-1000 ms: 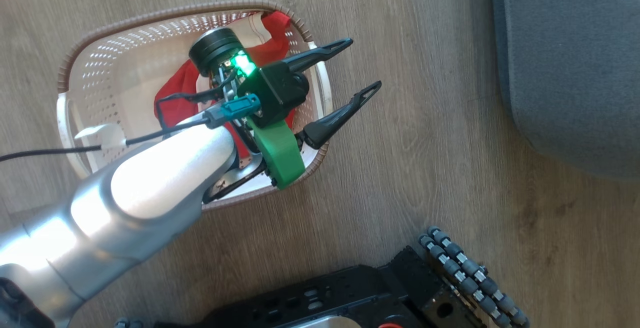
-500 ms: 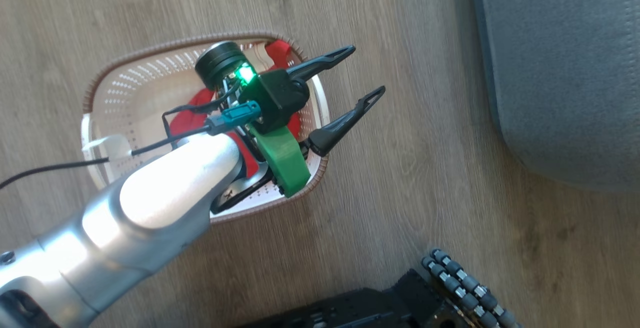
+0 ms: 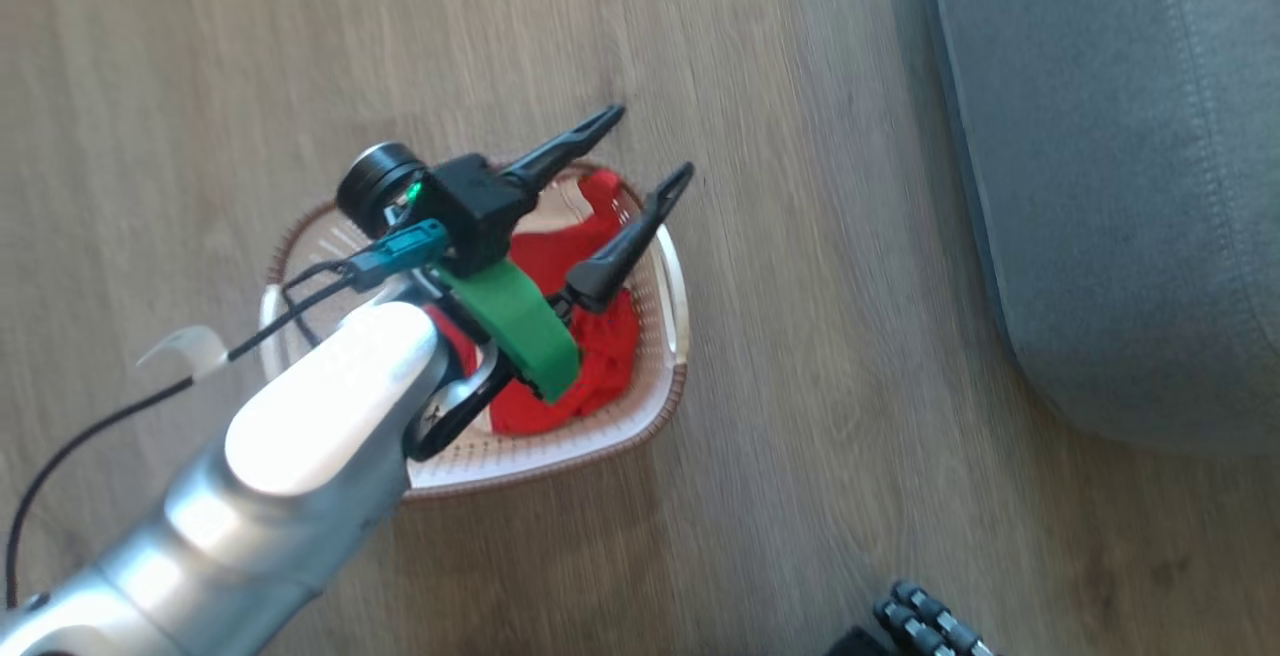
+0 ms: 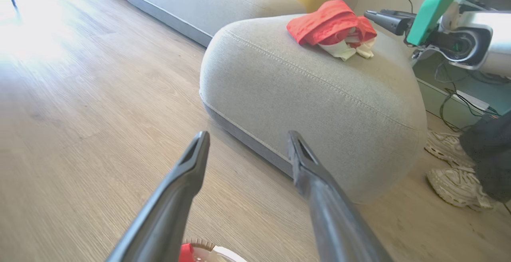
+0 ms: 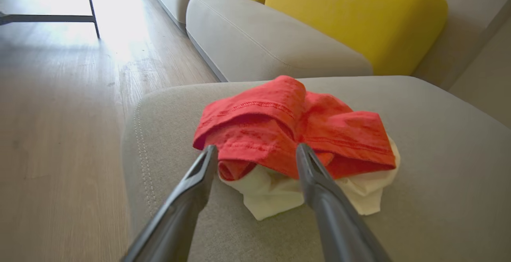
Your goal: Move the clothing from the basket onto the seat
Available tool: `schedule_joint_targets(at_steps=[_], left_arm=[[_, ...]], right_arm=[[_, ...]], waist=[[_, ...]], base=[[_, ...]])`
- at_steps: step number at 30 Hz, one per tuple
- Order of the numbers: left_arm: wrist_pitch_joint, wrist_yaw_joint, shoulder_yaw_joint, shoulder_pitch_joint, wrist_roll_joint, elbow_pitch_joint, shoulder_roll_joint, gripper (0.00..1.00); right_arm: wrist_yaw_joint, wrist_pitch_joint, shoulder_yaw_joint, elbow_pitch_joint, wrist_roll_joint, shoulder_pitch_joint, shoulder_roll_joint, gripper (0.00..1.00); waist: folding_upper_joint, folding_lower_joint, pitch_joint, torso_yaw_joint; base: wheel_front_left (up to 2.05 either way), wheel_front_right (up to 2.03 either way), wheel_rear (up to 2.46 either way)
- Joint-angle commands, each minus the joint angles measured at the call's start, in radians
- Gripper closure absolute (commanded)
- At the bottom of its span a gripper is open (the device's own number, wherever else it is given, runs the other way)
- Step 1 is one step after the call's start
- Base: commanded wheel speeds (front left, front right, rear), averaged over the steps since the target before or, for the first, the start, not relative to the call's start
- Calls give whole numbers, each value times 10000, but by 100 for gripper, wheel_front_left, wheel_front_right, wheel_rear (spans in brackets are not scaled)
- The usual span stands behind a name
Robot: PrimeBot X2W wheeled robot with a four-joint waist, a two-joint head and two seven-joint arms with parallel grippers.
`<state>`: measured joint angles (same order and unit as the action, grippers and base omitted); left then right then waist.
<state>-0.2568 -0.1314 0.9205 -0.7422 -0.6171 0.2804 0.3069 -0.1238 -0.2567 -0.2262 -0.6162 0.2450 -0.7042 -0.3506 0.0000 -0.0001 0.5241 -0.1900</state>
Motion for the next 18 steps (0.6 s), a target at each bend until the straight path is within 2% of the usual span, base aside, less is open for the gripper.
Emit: schedule_joint_targets(at_steps=[1, 10, 18], left_arm=[[-49, 8, -551, 99, 109, -185, 75, 0], [-49, 8, -2576, 1551, 645, 229, -200, 0], [-49, 10, -5002, 2720, 1758, 656, -629, 0]], right_arm=[[-69, -50, 248, 462, 27, 278, -133, 0], [-69, -51, 1516, 1892, 254, 1344, 360, 0], [-69, -51, 2709, 2531, 349, 2185, 724, 0]], waist=[[0, 1, -522, 312], [0, 1, -1770, 921], [0, 1, -2766, 1429]], base=[[0, 0, 0], [0, 0, 0], [0, 0, 0]])
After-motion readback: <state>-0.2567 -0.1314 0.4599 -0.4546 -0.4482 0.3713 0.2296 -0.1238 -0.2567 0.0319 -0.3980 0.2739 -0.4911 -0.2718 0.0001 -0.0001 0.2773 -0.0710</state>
